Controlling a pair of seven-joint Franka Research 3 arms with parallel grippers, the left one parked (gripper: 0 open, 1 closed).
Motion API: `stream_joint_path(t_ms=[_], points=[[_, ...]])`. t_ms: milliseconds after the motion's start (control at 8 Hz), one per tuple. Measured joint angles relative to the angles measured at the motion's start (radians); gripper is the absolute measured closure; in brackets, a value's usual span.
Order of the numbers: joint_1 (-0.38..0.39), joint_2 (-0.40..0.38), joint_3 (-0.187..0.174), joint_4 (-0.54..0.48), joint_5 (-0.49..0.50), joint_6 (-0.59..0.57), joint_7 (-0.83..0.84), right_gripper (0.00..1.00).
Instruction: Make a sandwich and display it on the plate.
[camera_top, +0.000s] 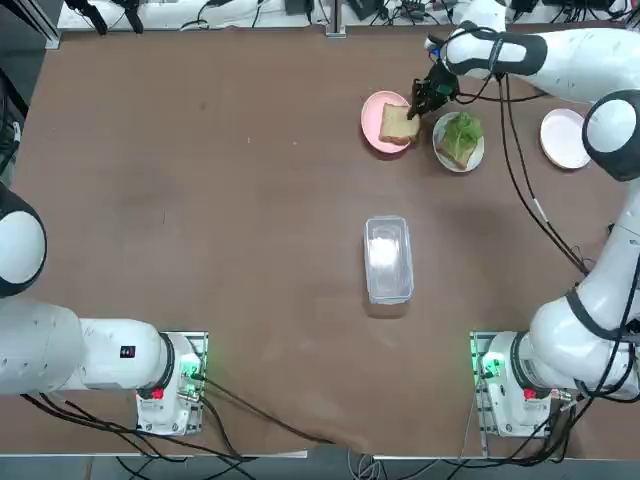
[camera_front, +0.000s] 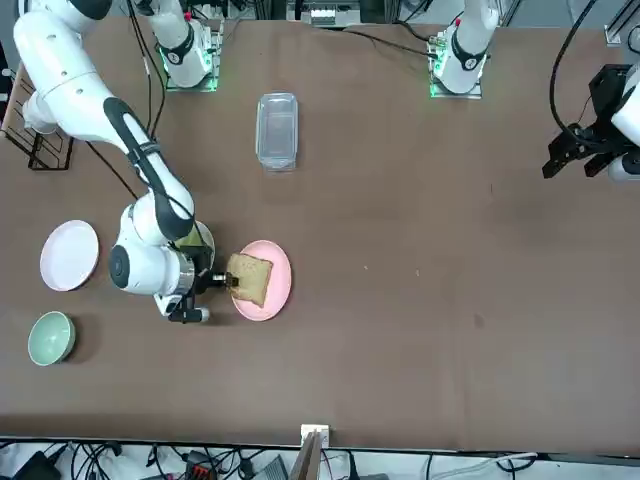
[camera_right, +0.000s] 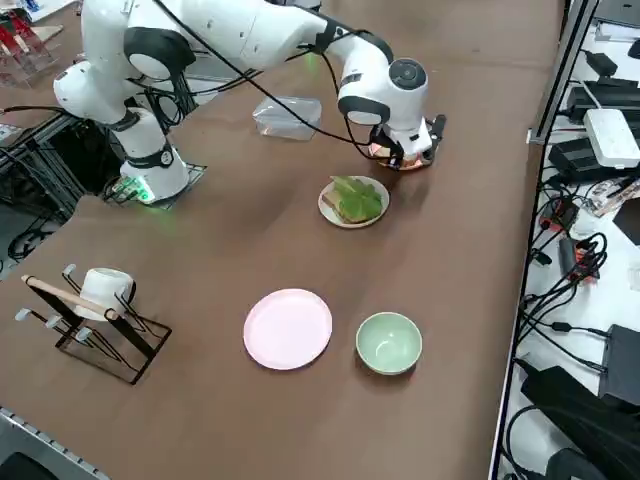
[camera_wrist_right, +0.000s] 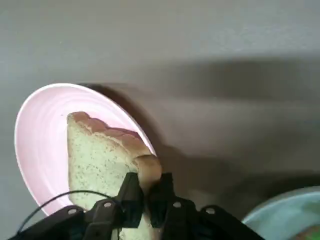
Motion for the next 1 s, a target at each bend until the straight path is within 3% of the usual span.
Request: stream_joint_path(t_ms=[1000], points=[[-0.005,-0.017,0.044,0.001,0.0,-0.011,0.035,0.91]])
